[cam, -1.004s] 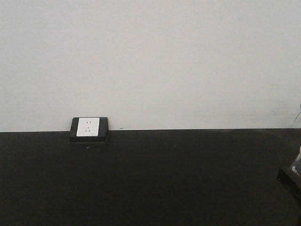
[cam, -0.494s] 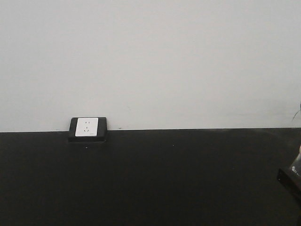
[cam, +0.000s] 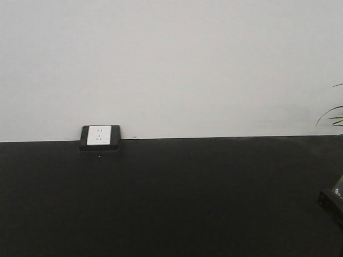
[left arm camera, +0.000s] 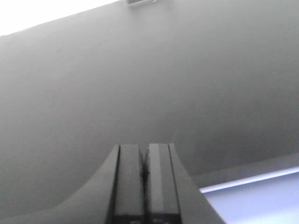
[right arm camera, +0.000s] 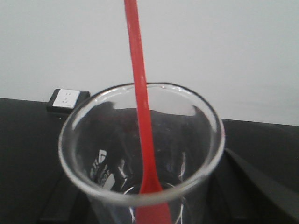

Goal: Grab beaker from right and move to left
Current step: 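Hold the beaker in the right gripper while the base drives away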

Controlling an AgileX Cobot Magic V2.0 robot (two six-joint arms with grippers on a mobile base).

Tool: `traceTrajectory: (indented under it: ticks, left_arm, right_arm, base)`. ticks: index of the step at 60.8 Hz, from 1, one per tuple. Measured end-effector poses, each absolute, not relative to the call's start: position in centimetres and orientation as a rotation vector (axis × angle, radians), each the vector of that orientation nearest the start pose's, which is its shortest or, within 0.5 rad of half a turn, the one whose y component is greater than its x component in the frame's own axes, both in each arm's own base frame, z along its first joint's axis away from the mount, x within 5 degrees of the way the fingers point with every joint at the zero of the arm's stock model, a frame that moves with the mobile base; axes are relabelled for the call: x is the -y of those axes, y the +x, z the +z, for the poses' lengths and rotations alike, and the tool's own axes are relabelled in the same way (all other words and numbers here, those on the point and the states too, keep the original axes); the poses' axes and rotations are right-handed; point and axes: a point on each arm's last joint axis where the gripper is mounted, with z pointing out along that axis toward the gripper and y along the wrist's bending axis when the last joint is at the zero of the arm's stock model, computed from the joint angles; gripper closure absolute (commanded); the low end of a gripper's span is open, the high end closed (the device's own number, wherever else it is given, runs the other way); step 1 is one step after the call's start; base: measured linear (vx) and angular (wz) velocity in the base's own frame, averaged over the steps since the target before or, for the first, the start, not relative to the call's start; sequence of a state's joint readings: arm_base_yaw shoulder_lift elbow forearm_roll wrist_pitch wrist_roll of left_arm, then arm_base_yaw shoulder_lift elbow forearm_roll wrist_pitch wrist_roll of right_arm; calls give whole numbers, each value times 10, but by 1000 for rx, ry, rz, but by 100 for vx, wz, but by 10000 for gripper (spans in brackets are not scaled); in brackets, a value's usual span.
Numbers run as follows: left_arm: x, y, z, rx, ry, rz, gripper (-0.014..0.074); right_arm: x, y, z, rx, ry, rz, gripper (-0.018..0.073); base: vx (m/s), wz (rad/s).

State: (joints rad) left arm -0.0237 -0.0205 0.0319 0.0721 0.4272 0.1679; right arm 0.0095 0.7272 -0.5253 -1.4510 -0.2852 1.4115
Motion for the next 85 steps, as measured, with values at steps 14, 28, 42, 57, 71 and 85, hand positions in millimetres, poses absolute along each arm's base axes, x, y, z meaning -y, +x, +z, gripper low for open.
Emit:
traceTrajectory:
  ticks: [14,28,42,57,71,85]
  left_arm:
    - [-2,51,165,-1911,227,170,603]
    - [-2,51,165,-1911,227,170,603]
    - [-2,51,165,-1911,227,170,603]
    - [-2,51,165,-1911,227,170,603]
    - [-2,51,165,-1911,227,170,603]
    - [-2,51,165,-1911,227,170,603]
  right_arm:
    - [-27,153,326,-1632,-253,216,562]
    - [-27,153,326,-1632,-255,214,562]
    - [-27,153,326,-1632,-256,215,562]
    - [-27,153,325,-1634,-264,208,562]
    - [-27,153,325,-1635,-271,202,562]
    - [-27,153,325,-1635,-271,202,562]
  base:
    - [-24,39]
    - [-21,50]
    - [-15,58]
    - [-8,50]
    - [-1,58]
    - [4,69]
